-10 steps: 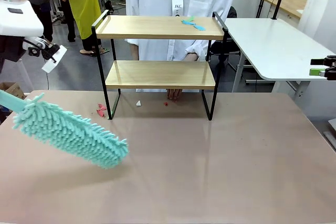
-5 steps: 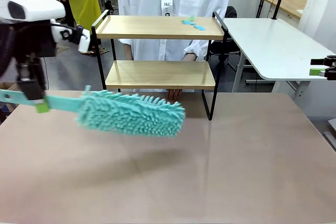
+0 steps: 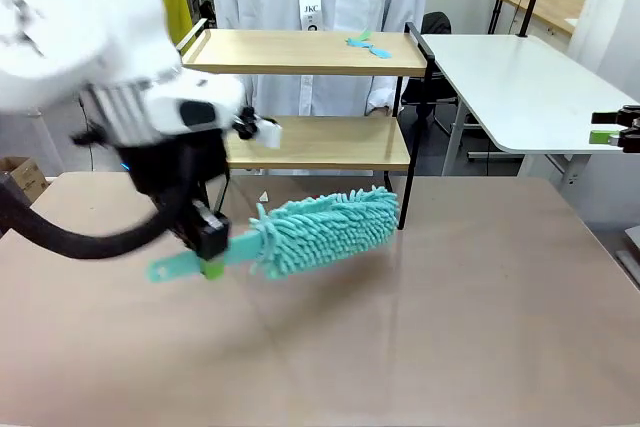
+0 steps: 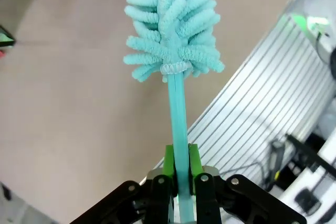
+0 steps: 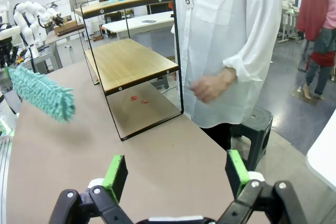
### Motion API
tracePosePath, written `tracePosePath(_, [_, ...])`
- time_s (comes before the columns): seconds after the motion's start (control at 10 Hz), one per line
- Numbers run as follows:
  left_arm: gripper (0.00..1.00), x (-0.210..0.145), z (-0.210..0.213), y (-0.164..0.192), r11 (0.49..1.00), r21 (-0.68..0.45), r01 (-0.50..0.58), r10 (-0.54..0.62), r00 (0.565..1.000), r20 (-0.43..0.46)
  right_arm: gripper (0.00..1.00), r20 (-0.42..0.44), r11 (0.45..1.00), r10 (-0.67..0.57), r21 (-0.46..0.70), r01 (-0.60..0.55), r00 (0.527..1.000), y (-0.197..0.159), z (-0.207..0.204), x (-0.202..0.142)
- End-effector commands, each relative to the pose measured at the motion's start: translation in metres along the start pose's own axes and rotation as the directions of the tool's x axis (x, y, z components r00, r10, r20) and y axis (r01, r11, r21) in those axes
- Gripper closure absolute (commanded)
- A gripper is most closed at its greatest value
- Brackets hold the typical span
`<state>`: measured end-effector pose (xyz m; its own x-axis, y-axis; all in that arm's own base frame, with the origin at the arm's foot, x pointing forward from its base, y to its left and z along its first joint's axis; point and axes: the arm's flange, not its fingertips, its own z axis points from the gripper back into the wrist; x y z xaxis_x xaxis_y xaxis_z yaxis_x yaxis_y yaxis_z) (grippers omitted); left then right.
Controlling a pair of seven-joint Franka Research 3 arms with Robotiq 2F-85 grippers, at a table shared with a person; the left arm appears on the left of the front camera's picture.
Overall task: Clean the shelf.
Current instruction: Clean the specific section of the Shelf indicated by the human with the Duster.
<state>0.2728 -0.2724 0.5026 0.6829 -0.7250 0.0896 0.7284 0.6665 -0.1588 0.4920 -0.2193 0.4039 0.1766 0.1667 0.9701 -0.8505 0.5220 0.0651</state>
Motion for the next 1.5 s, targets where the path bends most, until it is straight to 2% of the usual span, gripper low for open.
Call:
tracePosePath(0.0, [0.87,0.015,-0.022,-0.013,0.994,0.023,-0.108,0.106,0.991,0.084,0.0,-0.002,1.0,0.007,0.002,-0.007,1.0,0.001,0.0,0.003])
tracePosePath(0.1, [0.87,0.022,-0.029,-0.017,0.99,0.01,-0.141,0.138,0.981,0.139,0.0,-0.002,1.0,0.007,0.002,-0.007,1.0,0.001,0.0,0.003])
tracePosePath(0.2, [0.87,0.031,-0.037,-0.017,0.992,-0.018,-0.122,0.123,0.989,0.085,0.0,-0.002,1.0,0.007,0.002,-0.007,1.0,0.001,0.0,0.003])
tracePosePath(0.3, [0.87,0.019,-0.026,-0.018,0.994,0.016,-0.106,0.105,0.992,0.072,0.0,-0.002,1.0,0.007,0.002,-0.007,1.0,0.001,0.0,0.003])
tracePosePath(0.5, [0.87,0.019,-0.026,-0.018,0.994,0.016,-0.106,0.105,0.992,0.072,0.0,-0.002,1.0,0.007,0.002,-0.007,1.0,0.001,0.0,0.003])
tracePosePath(0.6, [0.87,0.026,-0.036,-0.018,0.993,0.012,-0.121,0.12,0.99,0.075,0.0,-0.002,1.0,0.007,0.002,-0.007,1.0,0.001,0.0,0.003])
tracePosePath(0.8, [0.87,0.061,-0.055,-0.045,0.976,0.076,-0.205,0.195,0.974,0.115,0.0,-0.002,1.0,0.007,0.002,-0.007,1.0,0.001,0.0,0.003])
tracePosePath(1.1, [0.87,0.097,-0.089,-0.063,0.902,0.095,-0.42,0.396,0.896,0.202,0.0,-0.002,1.0,0.007,0.002,-0.007,1.0,0.001,0.0,0.003])
tracePosePath(1.4, [0.87,0.125,-0.103,-0.077,0.847,0.079,-0.525,0.492,0.831,0.259,0.0,-0.002,1.0,0.007,0.002,-0.007,1.0,0.001,0.0,0.003])
